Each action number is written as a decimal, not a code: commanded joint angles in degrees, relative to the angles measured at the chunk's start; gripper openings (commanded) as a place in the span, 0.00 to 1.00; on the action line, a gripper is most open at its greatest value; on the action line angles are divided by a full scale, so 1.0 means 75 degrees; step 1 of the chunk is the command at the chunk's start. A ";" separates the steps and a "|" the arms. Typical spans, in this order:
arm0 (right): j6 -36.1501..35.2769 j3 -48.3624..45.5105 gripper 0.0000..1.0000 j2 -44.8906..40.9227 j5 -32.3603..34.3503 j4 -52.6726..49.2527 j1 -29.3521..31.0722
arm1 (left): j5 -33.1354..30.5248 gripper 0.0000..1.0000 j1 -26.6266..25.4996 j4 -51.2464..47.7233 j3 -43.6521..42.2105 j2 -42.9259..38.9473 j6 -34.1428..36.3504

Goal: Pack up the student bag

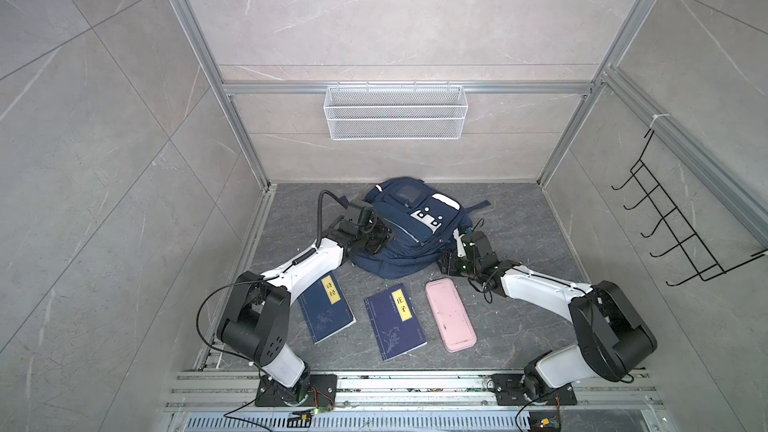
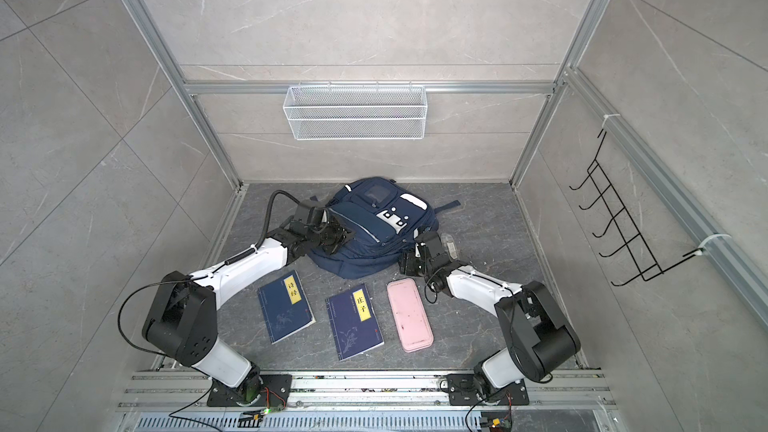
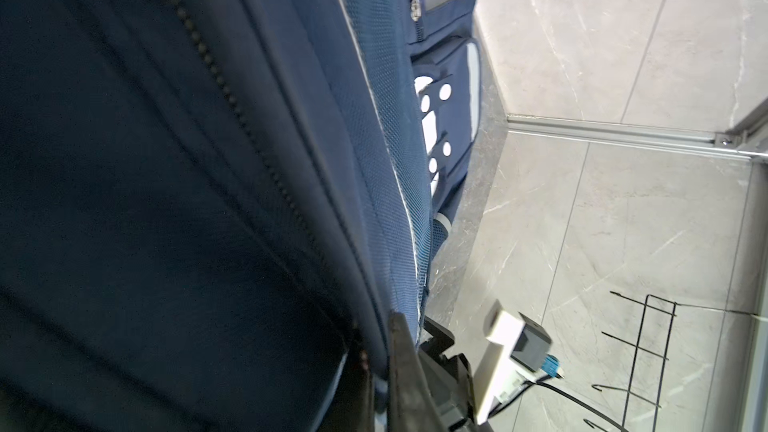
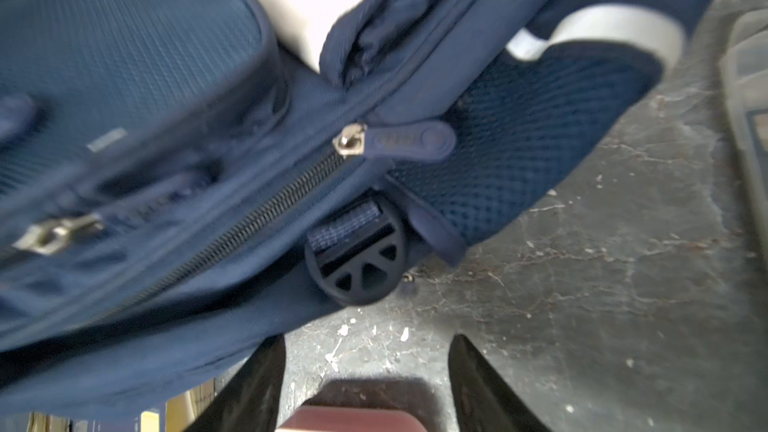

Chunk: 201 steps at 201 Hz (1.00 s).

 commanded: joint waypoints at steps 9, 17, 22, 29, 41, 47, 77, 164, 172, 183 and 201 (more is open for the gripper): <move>-0.0260 0.0079 0.63 0.0032 -0.0352 0.0193 -0.0006 | 0.0434 0.00 0.0070 -0.0124 0.0900 -0.0643 0.0768; -0.0283 0.0040 0.62 0.0008 -0.0397 0.0249 -0.0005 | 0.0446 0.00 0.0077 -0.0221 0.0991 -0.0631 0.0813; -0.0295 0.0022 0.62 -0.0004 -0.0429 0.0282 -0.0006 | 0.0468 0.00 0.0077 -0.0257 0.1037 -0.0620 0.0830; -0.0307 0.0020 0.62 -0.0005 -0.0458 0.0311 -0.0004 | 0.0504 0.00 0.0092 -0.0287 0.1096 -0.0608 0.0832; -0.0328 0.0043 0.62 0.0018 -0.0461 0.0345 -0.0005 | 0.0562 0.00 0.0092 -0.0345 0.1179 -0.0579 0.0844; -0.0358 0.0055 0.62 0.0039 -0.0488 0.0365 -0.0015 | 0.0582 0.00 0.0092 -0.0383 0.1208 -0.0573 0.0853; -0.0532 0.0302 0.62 0.0242 -0.0585 0.0317 -0.0018 | 0.0575 0.00 0.0121 -0.0538 0.1382 -0.0606 0.0957; -0.0952 0.0662 0.62 0.0561 -0.0949 0.0430 -0.0018 | 0.0795 0.00 0.0353 -0.1035 0.2148 -0.0397 0.1197; -0.1022 0.0724 0.62 0.0624 -0.0999 0.0443 -0.0024 | 0.0827 0.00 0.0374 -0.1028 0.2159 -0.0374 0.1185; -0.1094 0.0815 0.62 0.0706 -0.1038 0.0447 -0.0025 | 0.0851 0.00 0.0385 -0.1015 0.2175 -0.0361 0.1175; -0.1223 0.0942 0.60 0.0846 -0.1083 0.0453 -0.0029 | 0.0865 0.00 0.0404 -0.1028 0.2210 -0.0348 0.1161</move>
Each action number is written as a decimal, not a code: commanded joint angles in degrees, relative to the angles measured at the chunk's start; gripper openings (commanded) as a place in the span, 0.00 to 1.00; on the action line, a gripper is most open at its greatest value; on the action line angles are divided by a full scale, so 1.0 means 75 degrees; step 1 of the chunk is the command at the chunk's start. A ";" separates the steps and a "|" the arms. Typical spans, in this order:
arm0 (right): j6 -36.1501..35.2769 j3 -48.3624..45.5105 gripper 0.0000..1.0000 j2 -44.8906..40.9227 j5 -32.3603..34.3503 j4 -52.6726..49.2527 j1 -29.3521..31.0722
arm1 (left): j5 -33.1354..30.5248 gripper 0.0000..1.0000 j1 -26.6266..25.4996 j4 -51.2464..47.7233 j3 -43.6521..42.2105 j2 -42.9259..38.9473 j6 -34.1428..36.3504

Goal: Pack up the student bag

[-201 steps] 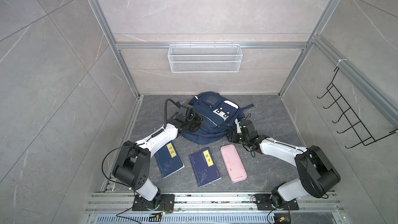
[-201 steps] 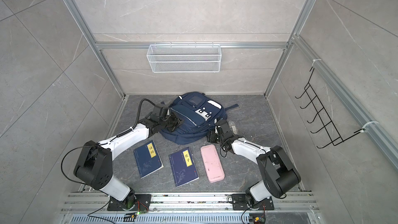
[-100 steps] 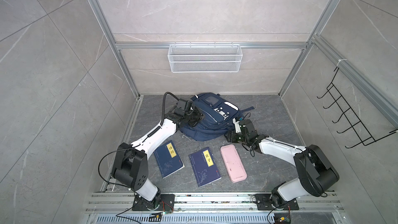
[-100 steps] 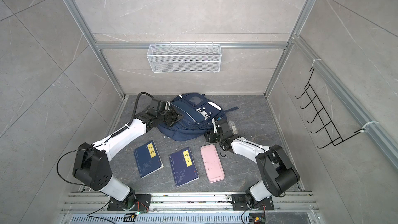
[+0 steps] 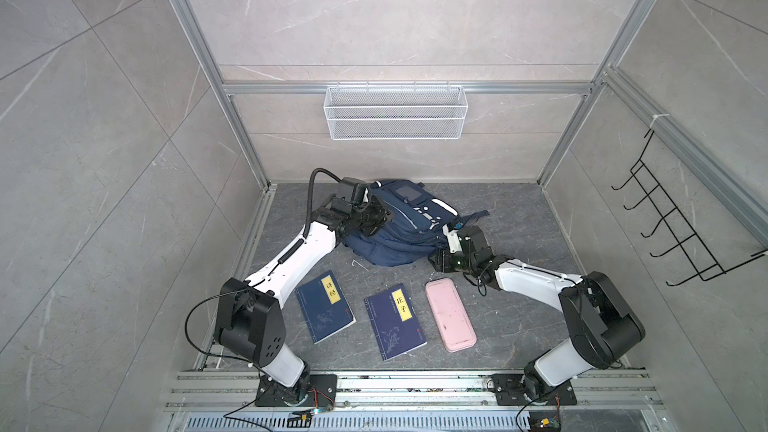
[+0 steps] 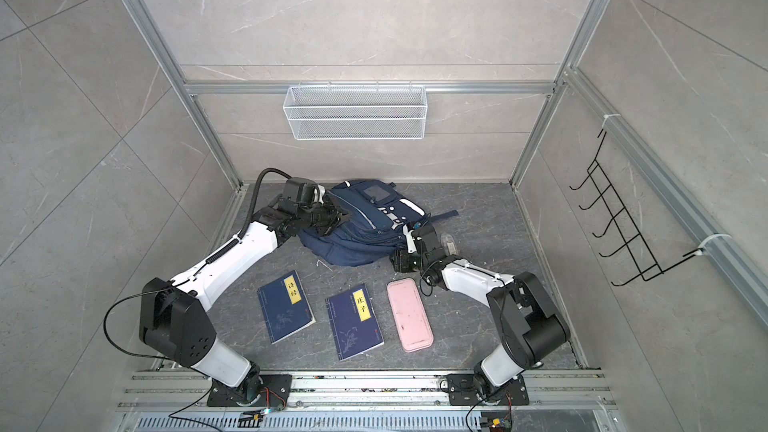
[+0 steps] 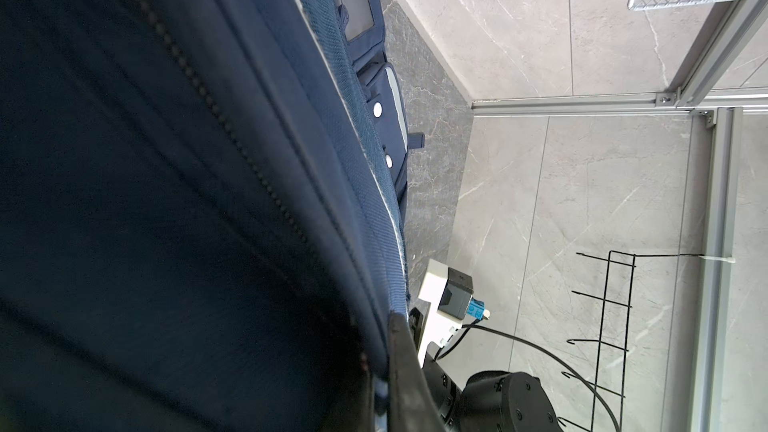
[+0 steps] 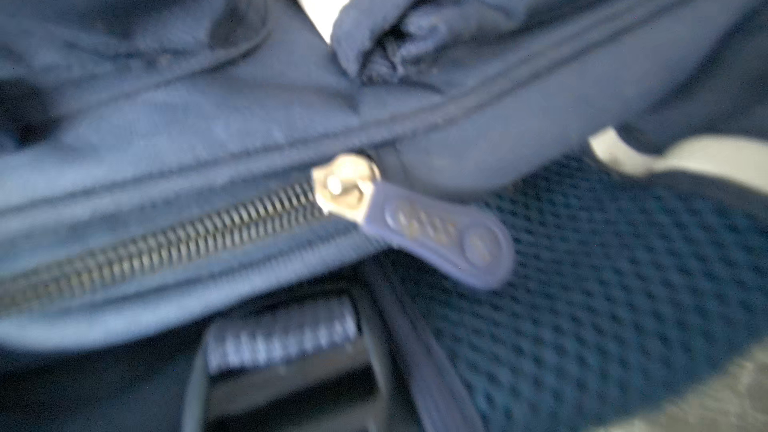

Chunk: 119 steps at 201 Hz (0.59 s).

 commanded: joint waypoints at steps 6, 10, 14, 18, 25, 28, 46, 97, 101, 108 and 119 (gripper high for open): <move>-0.0372 0.0368 0.59 0.0257 -0.0210 0.0160 -0.0036 | 0.0381 0.00 0.0079 0.0584 0.0542 -0.0268 0.0254; -0.0407 0.0405 0.59 0.0272 -0.0231 0.0147 -0.0035 | 0.0385 0.00 0.0088 0.0578 0.0558 -0.0267 0.0245; -0.0425 0.0418 0.58 0.0302 -0.0246 0.0146 -0.0046 | 0.0396 0.00 0.0106 0.0568 0.0563 -0.0262 0.0237; -0.0446 0.0440 0.57 0.0318 -0.0258 0.0135 -0.0043 | 0.0403 0.00 0.0115 0.0569 0.0576 -0.0259 0.0240; -0.0493 0.0455 0.56 0.0321 -0.0286 0.0144 -0.0067 | 0.0427 0.00 0.0137 0.0559 0.0596 -0.0255 0.0243; -0.0512 0.0461 0.56 0.0317 -0.0301 0.0156 -0.0066 | 0.0446 0.00 0.0160 0.0554 0.0608 -0.0251 0.0234; -0.0640 0.0413 0.55 0.0283 -0.0440 0.0218 -0.0134 | 0.0507 0.00 0.0228 0.0518 0.0669 -0.0233 0.0235; -0.0952 0.0413 0.36 0.0332 -0.1003 0.0415 -0.0225 | 0.0695 0.00 0.0375 0.0550 0.0735 -0.0141 0.0152; -0.0951 0.0412 0.33 0.0322 -0.1019 0.0415 -0.0216 | 0.0698 0.00 0.0373 0.0559 0.0736 -0.0134 0.0139; -0.0951 0.0390 0.31 0.0305 -0.1027 0.0415 -0.0220 | 0.0700 0.00 0.0374 0.0572 0.0733 -0.0122 0.0117; -0.0954 0.0353 0.29 0.0253 -0.1005 0.0415 -0.0225 | 0.0703 0.00 0.0374 0.0598 0.0739 -0.0096 0.0104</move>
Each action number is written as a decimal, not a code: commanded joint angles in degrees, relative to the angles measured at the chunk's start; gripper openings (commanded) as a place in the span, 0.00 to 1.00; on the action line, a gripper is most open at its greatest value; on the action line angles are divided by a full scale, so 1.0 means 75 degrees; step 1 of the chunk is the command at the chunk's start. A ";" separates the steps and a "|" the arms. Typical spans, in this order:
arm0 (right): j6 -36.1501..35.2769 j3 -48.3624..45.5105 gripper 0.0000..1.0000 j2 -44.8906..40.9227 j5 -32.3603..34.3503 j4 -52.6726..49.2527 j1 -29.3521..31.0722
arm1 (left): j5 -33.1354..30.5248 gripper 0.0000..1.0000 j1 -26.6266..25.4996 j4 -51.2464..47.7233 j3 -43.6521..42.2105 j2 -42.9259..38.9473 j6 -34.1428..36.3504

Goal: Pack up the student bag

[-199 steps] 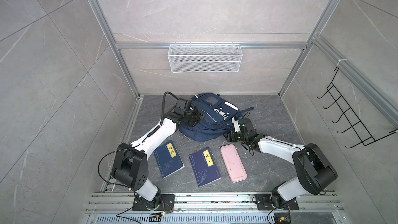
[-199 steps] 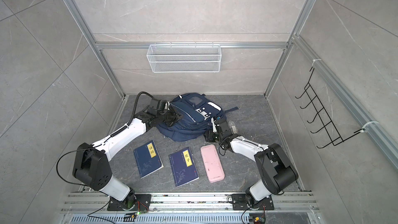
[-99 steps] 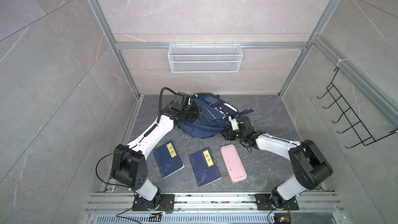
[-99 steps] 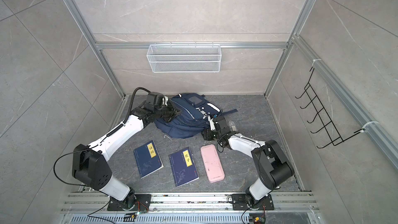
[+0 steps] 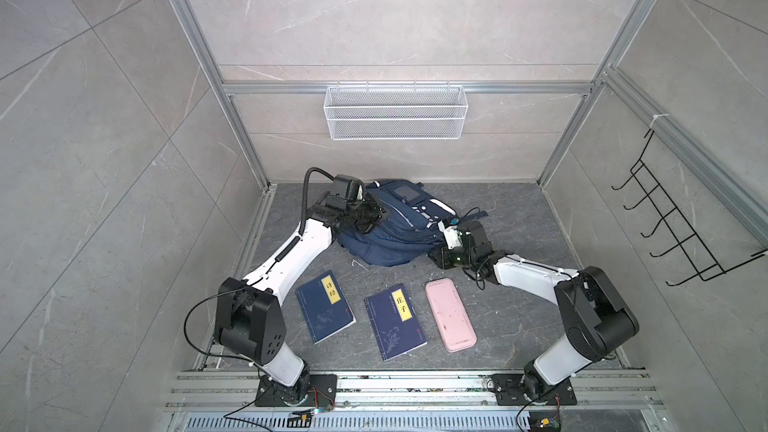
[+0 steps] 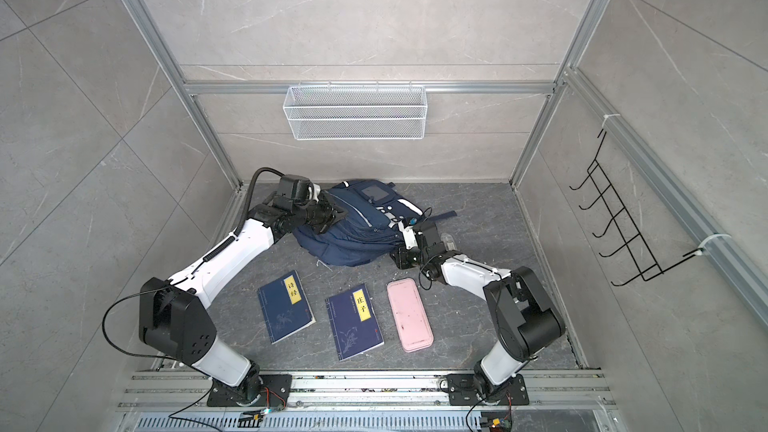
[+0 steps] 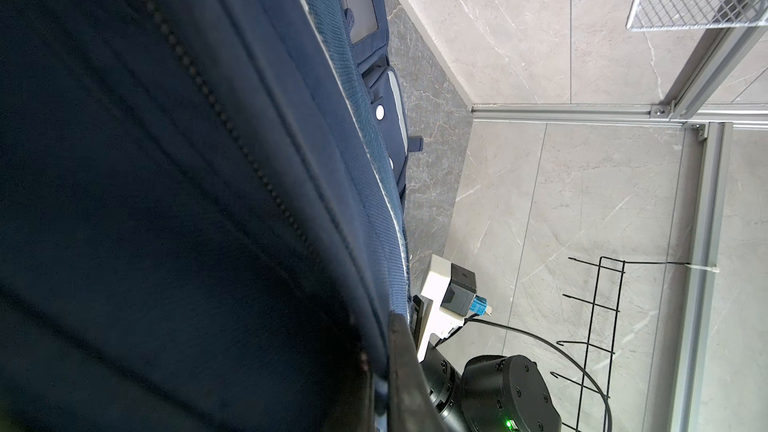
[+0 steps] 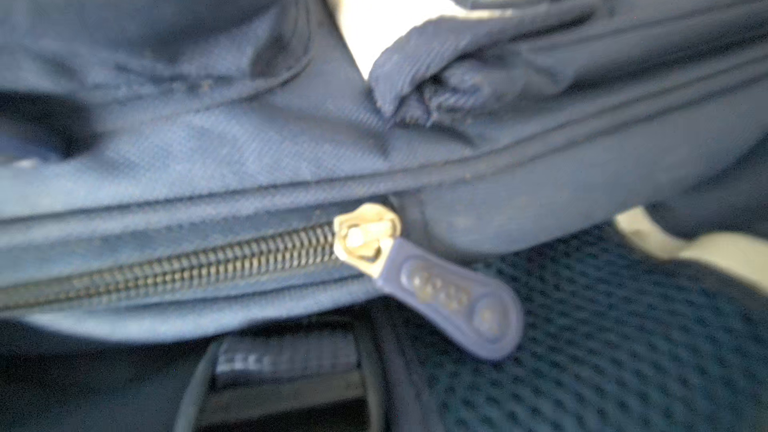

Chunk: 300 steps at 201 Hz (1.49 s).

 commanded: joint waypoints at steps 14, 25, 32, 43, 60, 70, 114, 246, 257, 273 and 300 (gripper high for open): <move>-0.0173 0.0074 0.27 -0.0068 -0.0232 0.0200 -0.0009 | 0.0390 0.00 0.0043 0.0828 0.0600 -0.0102 0.0076; -0.0151 0.0043 0.24 -0.0118 -0.0262 0.0179 -0.0005 | 0.0396 0.00 0.0058 0.0822 0.0629 -0.0064 0.0078; -0.0142 0.0025 0.22 -0.0149 -0.0257 0.0160 -0.0006 | 0.0410 0.00 0.0070 0.0838 0.0631 -0.0049 0.0066; -0.0120 0.0004 0.18 -0.0195 -0.0257 0.0085 -0.0009 | 0.0418 0.00 0.0087 0.0857 0.0634 -0.0026 0.0053; -0.0084 -0.0068 0.15 -0.0314 -0.0243 -0.0012 -0.0009 | 0.0411 0.00 0.0113 0.0860 0.0638 -0.0013 0.0060; -0.0040 -0.0132 0.14 -0.0417 -0.0245 -0.0057 -0.0008 | 0.0413 0.00 0.0131 0.0855 0.0635 -0.0013 0.0052; 0.0106 -0.0280 0.13 -0.0723 -0.0303 -0.0338 0.0008 | 0.0418 0.00 0.0207 0.0898 0.0644 0.0077 0.0054; 0.0908 0.0854 0.00 -0.0323 0.0063 -0.2403 0.1691 | 0.0265 0.00 0.0152 0.2470 -0.0820 0.0581 -0.0742; 0.0991 0.1154 0.00 -0.0064 0.0047 -0.2380 0.1930 | 0.0209 0.00 0.0125 0.2607 -0.0949 0.0618 -0.0829; 0.1090 0.1724 0.00 0.0461 0.0110 -0.2433 0.2269 | 0.0133 0.00 0.0125 0.2808 -0.1142 0.0665 -0.0922; 0.1247 0.2735 0.00 0.1419 0.0284 -0.2543 0.2827 | 0.0021 0.00 0.0131 0.3032 -0.1342 0.0789 -0.0999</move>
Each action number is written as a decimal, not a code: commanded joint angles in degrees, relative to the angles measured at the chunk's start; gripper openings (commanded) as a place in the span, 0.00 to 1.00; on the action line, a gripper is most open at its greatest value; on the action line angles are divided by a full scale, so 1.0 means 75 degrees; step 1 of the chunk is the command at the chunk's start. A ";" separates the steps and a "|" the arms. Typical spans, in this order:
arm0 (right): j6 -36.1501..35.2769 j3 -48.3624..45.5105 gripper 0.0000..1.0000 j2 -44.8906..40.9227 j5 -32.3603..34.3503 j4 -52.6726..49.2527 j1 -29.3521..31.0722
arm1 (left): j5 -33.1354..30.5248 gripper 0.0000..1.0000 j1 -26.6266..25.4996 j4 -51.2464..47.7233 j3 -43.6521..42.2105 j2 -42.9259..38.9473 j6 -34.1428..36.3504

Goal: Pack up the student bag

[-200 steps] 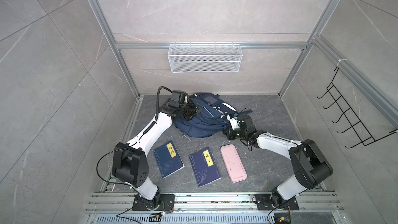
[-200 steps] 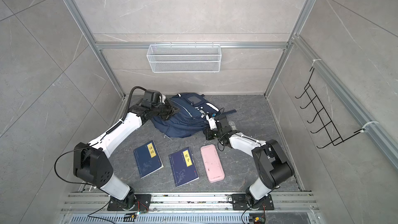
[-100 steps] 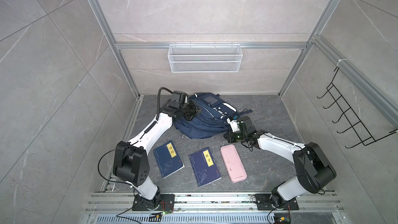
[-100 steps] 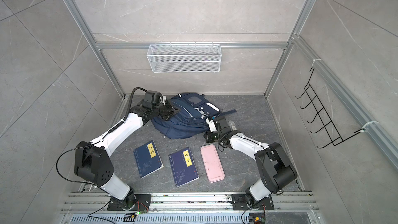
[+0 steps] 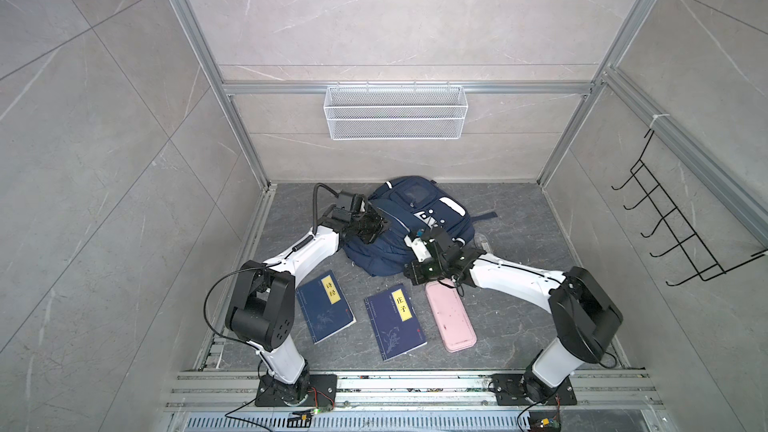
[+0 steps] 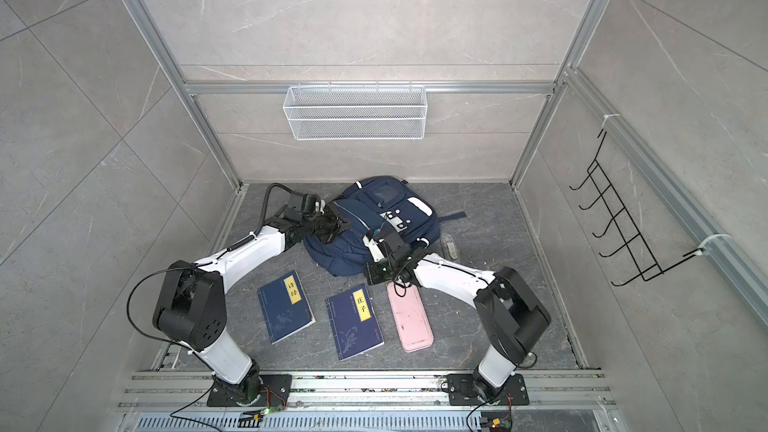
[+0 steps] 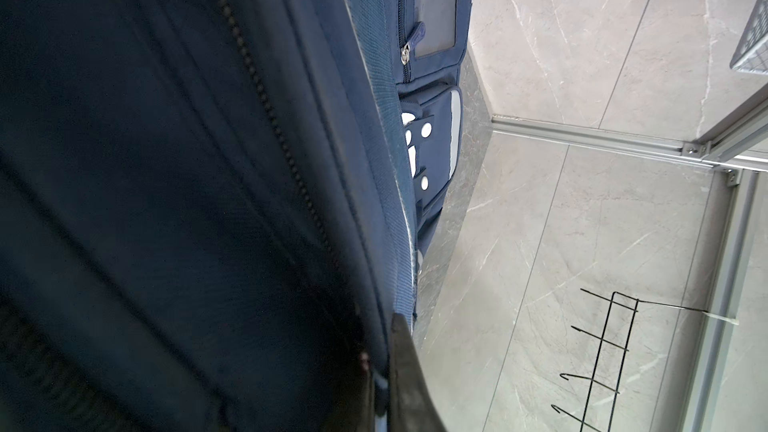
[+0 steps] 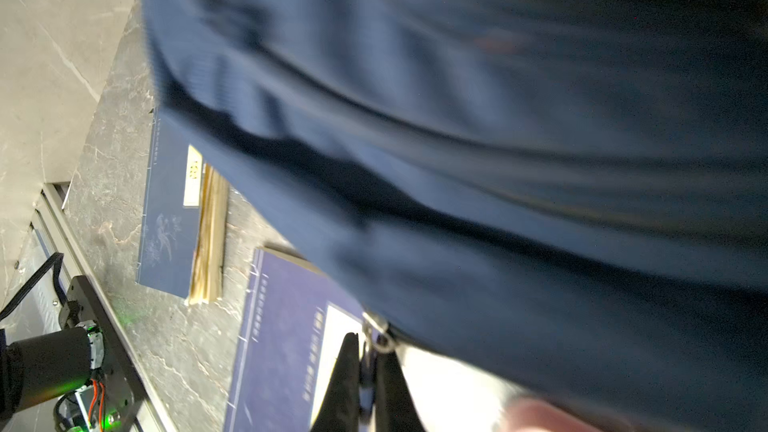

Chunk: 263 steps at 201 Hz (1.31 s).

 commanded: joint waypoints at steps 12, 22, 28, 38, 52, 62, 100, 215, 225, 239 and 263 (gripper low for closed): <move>0.0378 0.1184 0.00 0.1060 0.0116 -0.0236 0.0604 | -0.0208 0.00 0.0040 0.1270 -0.0118 0.0102 -0.0236; 0.0501 0.1415 0.00 0.1344 0.0168 -0.0204 0.0629 | -0.0231 0.00 0.0086 0.1420 -0.0205 0.0130 -0.0285; 0.0593 0.1534 0.00 0.1483 0.0255 -0.0190 0.0627 | -0.0234 0.00 0.0135 0.1498 -0.0275 0.0123 -0.0324; 0.0745 0.1686 0.00 0.1674 0.0521 -0.0242 0.0601 | -0.0252 0.00 0.0235 0.1655 -0.0444 0.0081 -0.0375; 0.0888 0.1784 0.00 0.1820 0.0666 -0.0235 0.0485 | -0.0262 0.00 0.0430 0.1803 -0.0749 -0.0053 -0.0417; 0.0980 0.1793 0.00 0.1863 0.0672 -0.0196 0.0367 | -0.0287 0.00 0.0579 0.1884 -0.0996 -0.0194 -0.0437; 0.1020 0.1798 0.00 0.1928 0.0632 -0.0109 -0.0028 | -0.0444 0.00 0.1044 0.2384 -0.2126 -0.0826 -0.0614; 0.0138 0.2085 0.00 0.1804 0.0255 -0.1193 -0.0362 | -0.1321 0.00 0.0228 0.4690 -0.3300 -0.0567 -0.1733; 0.0169 0.2013 0.00 0.1739 0.0249 -0.1191 -0.0221 | -0.1352 0.00 0.0147 0.4770 -0.3087 -0.0397 -0.1817; 0.0259 0.1919 0.00 0.1679 0.0237 -0.1137 0.0003 | -0.1456 0.00 0.0056 0.4833 -0.2856 -0.0252 -0.1891; 0.0548 0.1861 0.00 0.1749 0.0182 -0.0859 0.0233 | -0.1623 0.00 -0.0044 0.4834 -0.2610 -0.0107 -0.1967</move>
